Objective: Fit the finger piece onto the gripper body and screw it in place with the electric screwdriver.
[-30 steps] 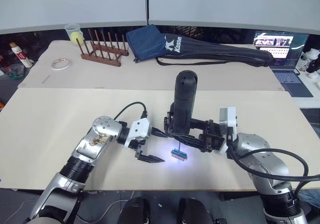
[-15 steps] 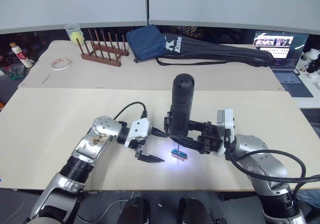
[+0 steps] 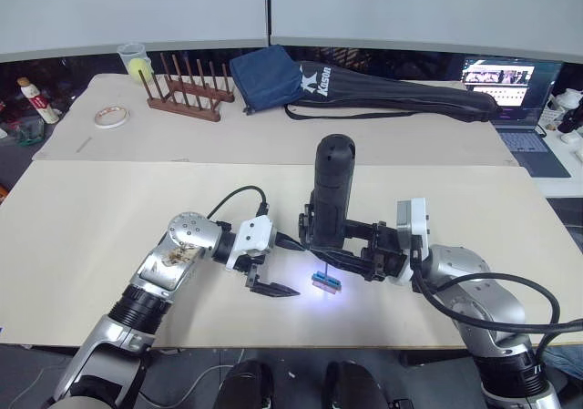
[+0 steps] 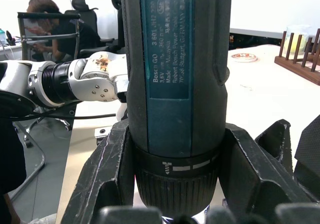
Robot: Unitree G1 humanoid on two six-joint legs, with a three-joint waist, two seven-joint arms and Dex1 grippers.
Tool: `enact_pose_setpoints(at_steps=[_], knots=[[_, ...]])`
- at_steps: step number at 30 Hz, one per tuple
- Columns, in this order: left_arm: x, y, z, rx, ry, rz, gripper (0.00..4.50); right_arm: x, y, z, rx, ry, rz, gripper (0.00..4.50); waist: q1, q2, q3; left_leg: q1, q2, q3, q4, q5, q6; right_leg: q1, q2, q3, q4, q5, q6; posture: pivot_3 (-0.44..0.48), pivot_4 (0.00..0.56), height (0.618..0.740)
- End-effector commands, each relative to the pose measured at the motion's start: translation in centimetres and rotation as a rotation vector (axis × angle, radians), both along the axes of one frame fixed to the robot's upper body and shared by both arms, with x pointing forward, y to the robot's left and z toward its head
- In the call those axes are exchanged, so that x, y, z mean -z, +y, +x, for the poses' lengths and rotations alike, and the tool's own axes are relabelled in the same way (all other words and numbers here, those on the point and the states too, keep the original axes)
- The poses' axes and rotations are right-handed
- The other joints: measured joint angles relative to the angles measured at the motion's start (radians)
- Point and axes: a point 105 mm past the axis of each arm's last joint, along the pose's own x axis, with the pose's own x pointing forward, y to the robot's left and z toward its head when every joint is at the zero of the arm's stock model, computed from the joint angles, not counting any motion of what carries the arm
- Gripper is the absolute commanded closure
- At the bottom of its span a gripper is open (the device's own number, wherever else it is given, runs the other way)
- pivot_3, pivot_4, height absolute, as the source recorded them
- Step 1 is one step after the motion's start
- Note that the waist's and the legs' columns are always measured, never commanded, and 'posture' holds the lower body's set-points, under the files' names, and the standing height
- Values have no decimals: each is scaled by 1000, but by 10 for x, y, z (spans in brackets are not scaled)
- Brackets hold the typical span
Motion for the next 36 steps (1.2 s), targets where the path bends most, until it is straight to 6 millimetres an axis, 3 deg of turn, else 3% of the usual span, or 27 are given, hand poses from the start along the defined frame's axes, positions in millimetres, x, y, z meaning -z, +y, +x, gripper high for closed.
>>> enact_pose_setpoints(at_steps=[1,36], knots=[[-7,-1,2,10,-41,-2,0,-20,-1,-5,-9,-91,34,2584,0,0,0,0,0,0,0,0,0,0,0,0,0,0,0,0,150,740],[-7,-1,2,9,-44,0,0,-17,-2,-1,-10,-80,16,2584,0,0,0,0,0,0,0,0,0,0,0,0,0,0,0,0,150,740]])
